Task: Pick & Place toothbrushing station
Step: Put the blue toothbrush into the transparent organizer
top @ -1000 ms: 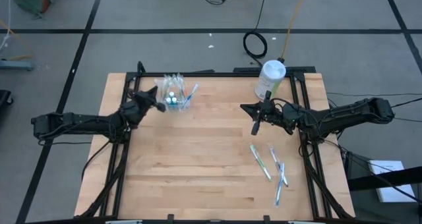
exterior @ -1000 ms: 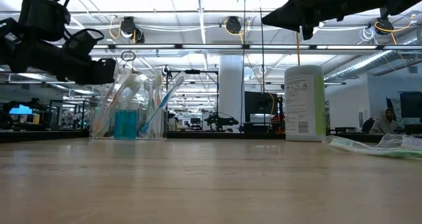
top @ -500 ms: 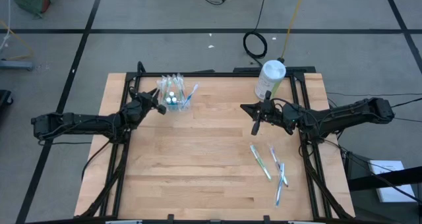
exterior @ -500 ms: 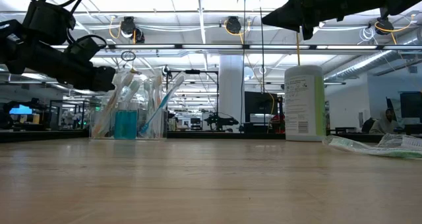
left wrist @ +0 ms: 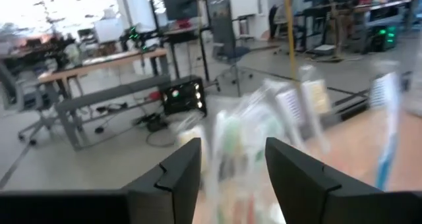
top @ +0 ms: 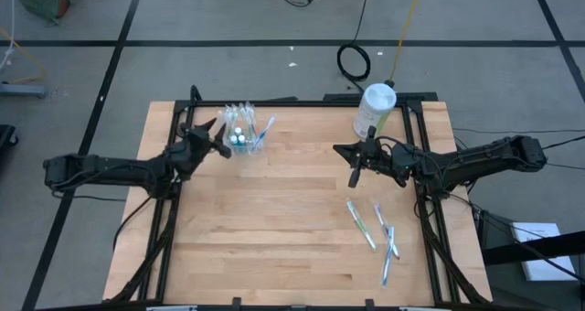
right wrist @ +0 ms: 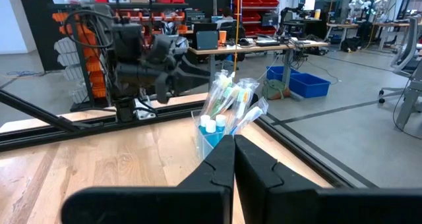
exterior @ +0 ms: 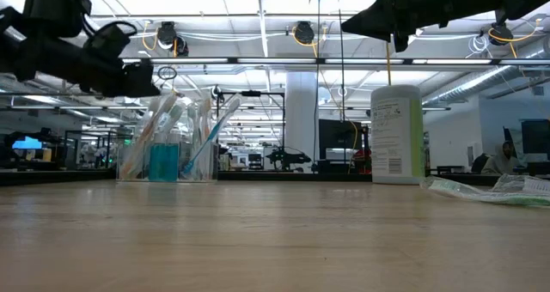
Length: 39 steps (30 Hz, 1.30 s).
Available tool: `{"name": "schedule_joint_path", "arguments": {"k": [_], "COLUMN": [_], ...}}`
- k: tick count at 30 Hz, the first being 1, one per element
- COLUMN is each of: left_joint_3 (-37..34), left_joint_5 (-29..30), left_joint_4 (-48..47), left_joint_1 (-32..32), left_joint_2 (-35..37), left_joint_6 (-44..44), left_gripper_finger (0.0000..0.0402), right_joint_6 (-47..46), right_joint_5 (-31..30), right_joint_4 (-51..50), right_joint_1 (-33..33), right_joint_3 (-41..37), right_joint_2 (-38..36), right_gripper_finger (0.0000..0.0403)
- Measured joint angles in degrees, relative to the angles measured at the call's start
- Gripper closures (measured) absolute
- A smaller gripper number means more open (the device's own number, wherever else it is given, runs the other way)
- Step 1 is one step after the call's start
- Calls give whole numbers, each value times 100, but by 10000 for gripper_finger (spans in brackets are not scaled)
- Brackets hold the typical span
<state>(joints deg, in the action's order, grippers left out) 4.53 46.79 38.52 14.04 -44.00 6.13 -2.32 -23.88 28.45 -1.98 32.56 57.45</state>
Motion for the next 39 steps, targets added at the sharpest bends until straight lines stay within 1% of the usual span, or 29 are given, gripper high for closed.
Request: {"name": "schedule_joint_path", "arguments": {"k": [3, 7, 12, 17, 19, 21, 24, 28, 32, 34, 36, 39], "left_joint_3": [125, 171, 171, 173, 176, 176, 176, 177, 176, 176, 176, 176], "left_joint_5": [-20, -459, -1435, -2827, -3132, -3247, -3223, -3152, -3150, -3148, -3129, -3122], "left_joint_4": [-3, 50, 221, 896, 1109, 1153, 1135, 1109, 1109, 1109, 1109, 1109], "left_joint_1": [-208, -337, -363, -363, -363, -363, -361, -361, -361, -361, -359, -356], "left_joint_2": [31, 13, 12, 15, 15, 15, 15, 15, 15, 15, 15, 15], "left_joint_6": [93, 155, 107, -153, -298, -391, -365, -367, -367, -356, -342, -279], "left_gripper_finger": [225, 224, 224, 224, 224, 224, 224, 224, 224, 224, 224, 224], "right_joint_6": [2, -1, -1, -1, -1, -1, -50, -565, -1173, -1720, -2269, -2591], "right_joint_5": [0, 0, 2, 1, 1, 2, 24, 39, 55, 280, 687, 1347], "right_joint_4": [0, 0, 0, 0, 0, -10, -210, -779, -1662, -2046, -2446, -2736], "right_joint_1": [0, 0, 0, 0, 0, 0, 0, 0, 0, -2, -2, -2], "right_joint_3": [0, 0, 0, 0, 0, 0, 2, 2, 4, 4, 4, 4], "right_joint_2": [0, 0, 0, -2, 0, -2, -1, 0, 0, -2, -2, 0], "right_gripper_finger": [403, 403, 403, 403, 403, 403, 402, 392, 370, 355, 340, 322]}}
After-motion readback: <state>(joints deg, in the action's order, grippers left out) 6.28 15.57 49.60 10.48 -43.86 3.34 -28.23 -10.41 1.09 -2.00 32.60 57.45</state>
